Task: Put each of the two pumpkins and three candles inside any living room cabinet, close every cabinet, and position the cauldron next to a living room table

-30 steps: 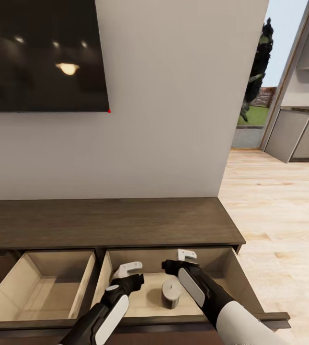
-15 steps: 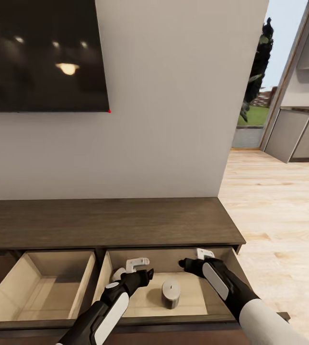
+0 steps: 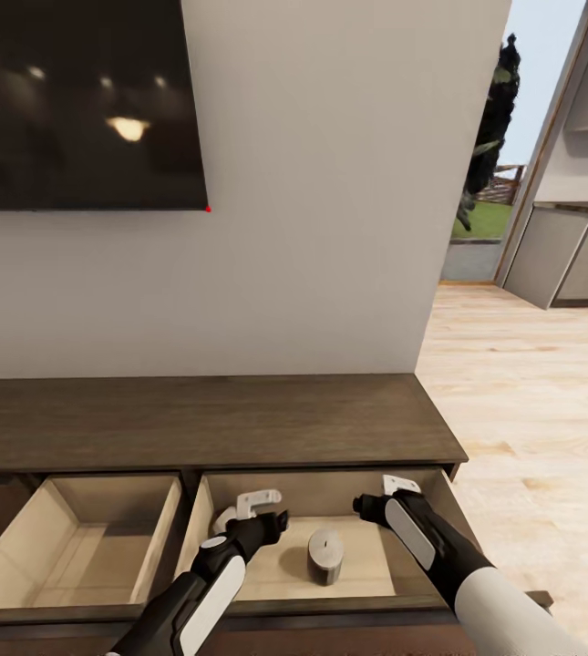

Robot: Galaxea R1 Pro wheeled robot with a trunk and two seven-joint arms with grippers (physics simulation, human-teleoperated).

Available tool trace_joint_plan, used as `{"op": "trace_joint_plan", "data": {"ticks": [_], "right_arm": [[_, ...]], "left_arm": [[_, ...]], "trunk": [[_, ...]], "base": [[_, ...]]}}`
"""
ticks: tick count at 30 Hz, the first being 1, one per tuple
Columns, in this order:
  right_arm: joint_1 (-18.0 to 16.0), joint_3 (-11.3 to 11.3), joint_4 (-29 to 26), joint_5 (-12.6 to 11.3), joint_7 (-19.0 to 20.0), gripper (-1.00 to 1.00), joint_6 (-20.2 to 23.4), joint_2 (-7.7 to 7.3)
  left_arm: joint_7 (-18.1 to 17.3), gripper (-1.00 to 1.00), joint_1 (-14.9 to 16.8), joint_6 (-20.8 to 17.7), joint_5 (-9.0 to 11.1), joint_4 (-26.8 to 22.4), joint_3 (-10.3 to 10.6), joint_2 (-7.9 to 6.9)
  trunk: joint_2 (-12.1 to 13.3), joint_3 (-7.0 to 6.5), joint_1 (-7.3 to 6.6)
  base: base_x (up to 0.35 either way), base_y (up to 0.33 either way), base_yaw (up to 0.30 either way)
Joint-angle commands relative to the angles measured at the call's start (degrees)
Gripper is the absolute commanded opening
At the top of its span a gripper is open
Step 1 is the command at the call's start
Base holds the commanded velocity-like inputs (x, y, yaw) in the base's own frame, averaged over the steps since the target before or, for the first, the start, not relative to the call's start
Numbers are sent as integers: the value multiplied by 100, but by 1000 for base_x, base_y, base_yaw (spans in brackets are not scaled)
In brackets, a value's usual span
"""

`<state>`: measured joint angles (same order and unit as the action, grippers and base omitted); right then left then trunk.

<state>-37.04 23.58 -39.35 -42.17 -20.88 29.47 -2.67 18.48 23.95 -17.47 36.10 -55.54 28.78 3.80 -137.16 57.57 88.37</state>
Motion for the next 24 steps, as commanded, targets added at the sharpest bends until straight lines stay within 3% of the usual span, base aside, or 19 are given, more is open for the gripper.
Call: {"op": "trace_joint_plan", "data": {"ticks": [1, 7, 24], "right_arm": [[-12, 41, -1, -56, -74, 100, 16, -7], [-24, 77, 13, -38, -243, 100, 35, 23], [-23, 103, -44, -11, -258, 100, 59, 38]], "left_arm": [[124, 100, 4, -11, 56, -13, 19, -2], [589, 100, 4, -23, 81, -18, 42, 10], [736, 100, -13, -30, 84, -425, 96, -1]], "trunk": [[-44, 24, 21], [-124, 60, 65], [-124, 60, 65]], "base": [[0, 0, 0], [0, 0, 0], [-19, 0, 0]]}}
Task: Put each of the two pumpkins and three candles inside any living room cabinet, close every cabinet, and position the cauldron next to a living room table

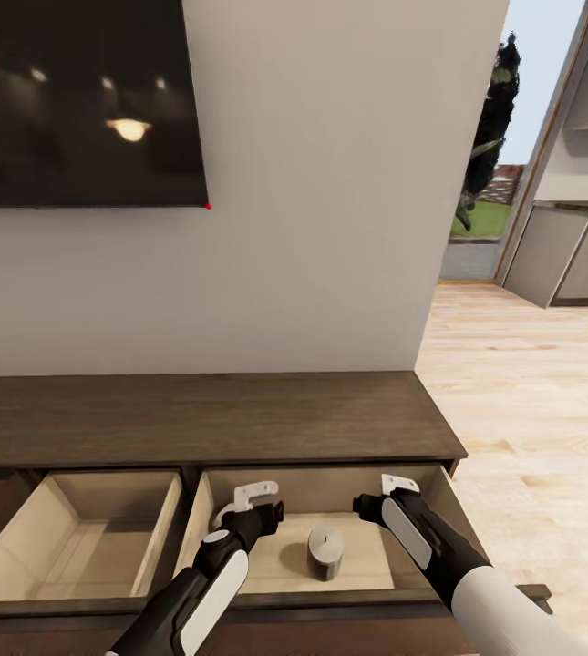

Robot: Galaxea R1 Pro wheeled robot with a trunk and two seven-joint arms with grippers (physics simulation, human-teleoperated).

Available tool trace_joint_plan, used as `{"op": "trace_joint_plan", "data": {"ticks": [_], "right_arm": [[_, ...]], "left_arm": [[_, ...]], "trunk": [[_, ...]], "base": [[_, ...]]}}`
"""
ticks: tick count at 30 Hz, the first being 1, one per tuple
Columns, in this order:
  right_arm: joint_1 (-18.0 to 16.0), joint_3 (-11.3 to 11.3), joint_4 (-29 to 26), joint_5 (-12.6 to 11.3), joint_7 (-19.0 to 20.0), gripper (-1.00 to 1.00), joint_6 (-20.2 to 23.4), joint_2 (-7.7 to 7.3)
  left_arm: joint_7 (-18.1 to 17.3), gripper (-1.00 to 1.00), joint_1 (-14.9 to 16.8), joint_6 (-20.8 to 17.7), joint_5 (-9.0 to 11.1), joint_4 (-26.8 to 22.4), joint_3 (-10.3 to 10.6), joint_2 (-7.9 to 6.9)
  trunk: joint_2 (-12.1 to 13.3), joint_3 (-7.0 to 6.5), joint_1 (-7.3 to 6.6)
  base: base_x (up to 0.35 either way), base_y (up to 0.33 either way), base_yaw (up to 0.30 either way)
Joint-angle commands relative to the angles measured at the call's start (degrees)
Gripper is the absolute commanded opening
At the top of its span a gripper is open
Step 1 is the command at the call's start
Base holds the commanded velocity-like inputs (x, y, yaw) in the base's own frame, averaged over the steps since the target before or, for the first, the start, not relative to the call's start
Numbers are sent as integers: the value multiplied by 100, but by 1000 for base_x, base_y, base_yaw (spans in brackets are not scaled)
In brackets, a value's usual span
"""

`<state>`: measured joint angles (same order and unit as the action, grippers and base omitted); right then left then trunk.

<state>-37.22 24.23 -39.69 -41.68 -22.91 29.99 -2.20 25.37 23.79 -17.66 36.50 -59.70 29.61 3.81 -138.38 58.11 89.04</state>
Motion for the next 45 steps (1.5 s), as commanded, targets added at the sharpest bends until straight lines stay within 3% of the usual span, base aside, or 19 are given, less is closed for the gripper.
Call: {"op": "trace_joint_plan", "data": {"ticks": [1, 13, 14, 16, 24, 34, 45], "right_arm": [[-5, 38, -11, -60, -56, 100, 7, -8], [-5, 38, -13, -59, -56, 100, 10, -10], [14, 38, 30, -77, -56, 100, 55, -12], [36, 38, 65, -89, -74, 100, 167, -13], [47, 38, 76, -94, -155, 100, 262, -9], [48, 38, 82, -103, -177, 100, 287, -9], [48, 38, 84, -103, -177, 100, 288, -11]], "left_arm": [[47, 100, 4, -11, 45, -12, 11, -2], [56, 100, 3, -22, 82, -19, 0, 13], [166, 100, 3, -997, 109, -15, -74, 38], [379, 100, 3, -1188, 135, -17, -79, 57], [617, 100, 3, -1297, 461, -191, -80, 41], [635, 100, 3, -1302, 506, -210, -78, 40], [632, 100, 3, -1302, 518, -226, -79, 33]], "trunk": [[-3, 6, -1], [479, -210, -265], [519, -228, -287], [599, -264, -331], [759, -335, -419], [1160, -515, -638], [1361, -605, -748]], "base": [[-12, 0, 0], [-3, 0, 0], [0, 0, 0], [0, 0, 0], [0, 0, 0], [-83, 0, 0], [-156, 0, 0]]}}
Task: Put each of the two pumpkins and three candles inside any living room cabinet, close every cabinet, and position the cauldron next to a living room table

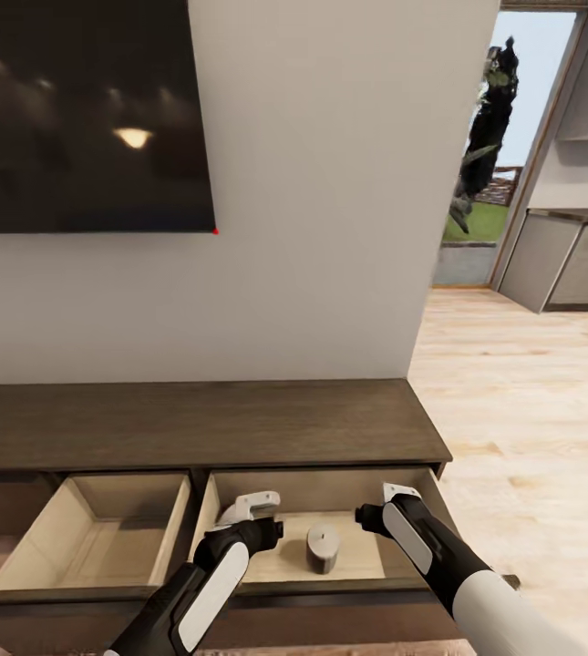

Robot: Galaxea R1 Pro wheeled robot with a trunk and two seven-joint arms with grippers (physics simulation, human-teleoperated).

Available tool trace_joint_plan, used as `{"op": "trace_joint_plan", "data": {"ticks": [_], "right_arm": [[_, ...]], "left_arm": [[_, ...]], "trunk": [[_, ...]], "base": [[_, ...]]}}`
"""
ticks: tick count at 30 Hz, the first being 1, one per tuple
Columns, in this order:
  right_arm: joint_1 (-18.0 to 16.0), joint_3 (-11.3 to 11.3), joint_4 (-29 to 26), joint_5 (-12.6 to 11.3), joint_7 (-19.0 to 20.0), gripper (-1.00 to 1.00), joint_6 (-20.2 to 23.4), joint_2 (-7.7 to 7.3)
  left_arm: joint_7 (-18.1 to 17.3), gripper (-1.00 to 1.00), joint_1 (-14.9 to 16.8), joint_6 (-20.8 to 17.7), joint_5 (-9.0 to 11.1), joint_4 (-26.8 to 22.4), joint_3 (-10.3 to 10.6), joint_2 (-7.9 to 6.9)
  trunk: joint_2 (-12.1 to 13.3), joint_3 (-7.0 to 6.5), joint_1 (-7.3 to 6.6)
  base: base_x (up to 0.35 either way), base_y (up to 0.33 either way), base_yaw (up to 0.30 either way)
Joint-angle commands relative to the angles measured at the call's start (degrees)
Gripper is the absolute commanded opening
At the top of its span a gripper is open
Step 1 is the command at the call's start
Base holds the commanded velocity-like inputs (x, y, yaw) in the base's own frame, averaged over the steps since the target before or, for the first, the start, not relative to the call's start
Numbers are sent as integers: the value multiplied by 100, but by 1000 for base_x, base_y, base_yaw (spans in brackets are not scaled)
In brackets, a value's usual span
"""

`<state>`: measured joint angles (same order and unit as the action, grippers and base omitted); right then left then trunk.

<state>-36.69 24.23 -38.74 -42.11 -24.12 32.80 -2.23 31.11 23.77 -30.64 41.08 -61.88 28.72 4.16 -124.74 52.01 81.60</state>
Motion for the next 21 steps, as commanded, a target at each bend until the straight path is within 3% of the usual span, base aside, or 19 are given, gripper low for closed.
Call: {"op": "trace_joint_plan", "data": {"ticks": [1, 7, 21], "right_arm": [[-5, 38, -11, -60, -56, 100, 7, -8], [-5, 38, -12, -60, -55, 100, 7, -6], [-5, 38, -19, -52, -52, 100, -1, -6]], "left_arm": [[58, 100, 5, -3, 61, -8, 11, -2], [62, 100, 5, -3, 51, -8, 36, 14], [62, 100, 5, -3, 5, -17, 58, 13]], "trunk": [[-3, 6, -4], [238, -102, -136], [799, -354, -443]], "base": [[-300, 0, 0], [-242, 0, 0], [-14, 0, 0]]}}
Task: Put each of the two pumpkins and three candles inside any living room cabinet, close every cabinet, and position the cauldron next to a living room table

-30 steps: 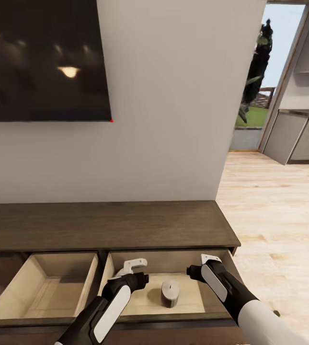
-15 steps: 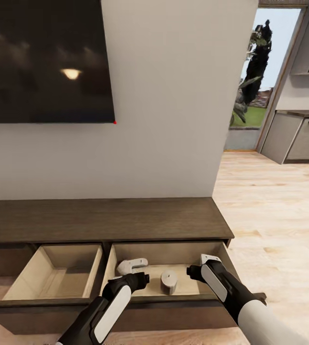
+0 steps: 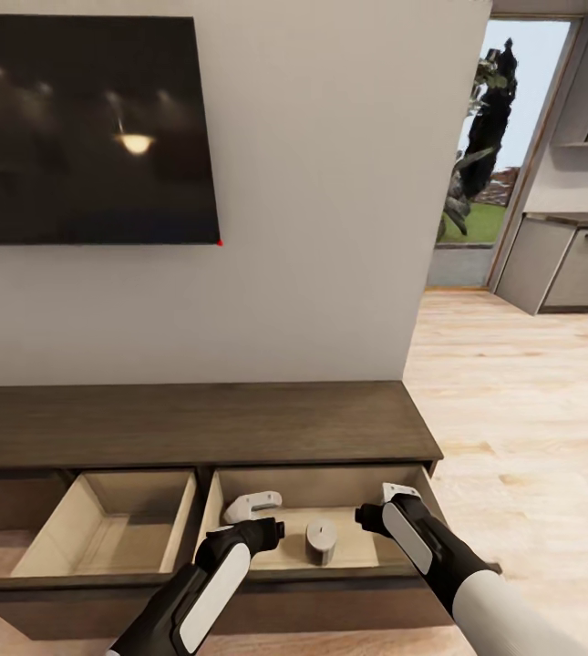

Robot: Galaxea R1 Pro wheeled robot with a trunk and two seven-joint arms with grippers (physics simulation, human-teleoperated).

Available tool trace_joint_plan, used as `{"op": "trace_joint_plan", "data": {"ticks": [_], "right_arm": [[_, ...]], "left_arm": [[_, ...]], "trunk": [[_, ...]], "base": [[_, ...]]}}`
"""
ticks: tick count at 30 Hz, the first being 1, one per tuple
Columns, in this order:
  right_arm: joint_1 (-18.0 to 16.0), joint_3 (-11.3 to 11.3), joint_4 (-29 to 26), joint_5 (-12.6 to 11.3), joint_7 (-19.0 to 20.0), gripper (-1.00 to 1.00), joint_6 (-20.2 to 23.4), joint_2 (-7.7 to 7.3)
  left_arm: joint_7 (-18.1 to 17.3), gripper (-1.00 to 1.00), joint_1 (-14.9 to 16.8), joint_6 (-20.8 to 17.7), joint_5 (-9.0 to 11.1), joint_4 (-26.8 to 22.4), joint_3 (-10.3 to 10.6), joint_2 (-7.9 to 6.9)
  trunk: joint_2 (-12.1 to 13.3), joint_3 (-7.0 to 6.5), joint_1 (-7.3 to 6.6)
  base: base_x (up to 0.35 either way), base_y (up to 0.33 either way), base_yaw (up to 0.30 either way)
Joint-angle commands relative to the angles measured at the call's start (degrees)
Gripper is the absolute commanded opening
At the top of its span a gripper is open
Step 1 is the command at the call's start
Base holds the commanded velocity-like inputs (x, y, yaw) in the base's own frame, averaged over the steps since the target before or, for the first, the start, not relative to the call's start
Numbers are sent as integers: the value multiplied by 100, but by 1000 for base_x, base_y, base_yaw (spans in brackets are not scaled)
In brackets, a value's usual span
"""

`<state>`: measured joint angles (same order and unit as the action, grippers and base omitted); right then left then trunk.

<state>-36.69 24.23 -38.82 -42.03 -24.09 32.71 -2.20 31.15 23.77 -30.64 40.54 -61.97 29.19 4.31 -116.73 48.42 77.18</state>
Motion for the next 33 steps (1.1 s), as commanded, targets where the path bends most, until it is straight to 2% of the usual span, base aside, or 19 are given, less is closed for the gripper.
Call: {"op": "trace_joint_plan", "data": {"ticks": [1, 8, 11, 12, 13, 16, 18, 20, 28, 29, 30, 33], "right_arm": [[-5, 38, -11, -60, -54, 100, 7, -9], [-5, 38, -5, -64, -57, 100, 7, -9], [-5, 38, 3, -67, -74, 100, 16, -9], [-5, 38, 4, -70, -178, 100, 55, -9], [-5, 36, 3, -71, -240, 100, 82, -9], [-5, 31, -11, -78, -753, 100, 213, -9], [-5, 26, -25, -97, -1032, 100, 242, -9], [-5, 23, -63, -106, -1100, 100, 249, -9], [-5, 33, -286, -55, -1169, 100, 270, -13], [-5, 40, -382, -46, -1179, 100, 284, -15], [-5, 39, -497, -43, -1185, 100, 426, -17], [-5, 38, -505, -42, -1185, 100, 452, -17]], "left_arm": [[58, 100, 5, -4, 53, -8, 11, -1], [134, 100, 5, -4, 23, -4, -4, -3], [491, 100, 5, -4, 51, -2, -2, 5], [713, 100, 5, -4, 72, -5, -1, 7], [767, 100, 5, -4, 77, -5, -1, 7], [929, 100, 5, -4, 90, -6, -1, 9], [969, 100, 5, -4, 93, -6, -1, 9], [985, 100, 5, -4, 90, -4, -1, 9], [1014, 100, 10, -14, 91, -7, 1, 0], [1015, 100, 12, -52, 93, -7, 0, 0], [1016, 100, 13, -268, 94, -40, 0, 8], [1016, 100, 13, -291, 95, -48, -1, 9]], "trunk": [[39, -13, -23], [320, -138, -177], [440, -192, -243], [480, -210, -265], [520, -228, -287], [640, -282, -353], [721, -318, -397], [801, -354, -441], [1122, -497, -616], [1162, -515, -638], [1202, -533, -660], [1322, -587, -726]], "base": [[0, 0, 0], [0, 0, 0], [0, 0, 0], [0, 0, 0], [0, 0, 0], [0, 0, 0], [0, 0, 0], [0, 0, 0], [0, 0, 0], [0, 0, 0], [0, 0, 0], [0, 0, 0]]}}
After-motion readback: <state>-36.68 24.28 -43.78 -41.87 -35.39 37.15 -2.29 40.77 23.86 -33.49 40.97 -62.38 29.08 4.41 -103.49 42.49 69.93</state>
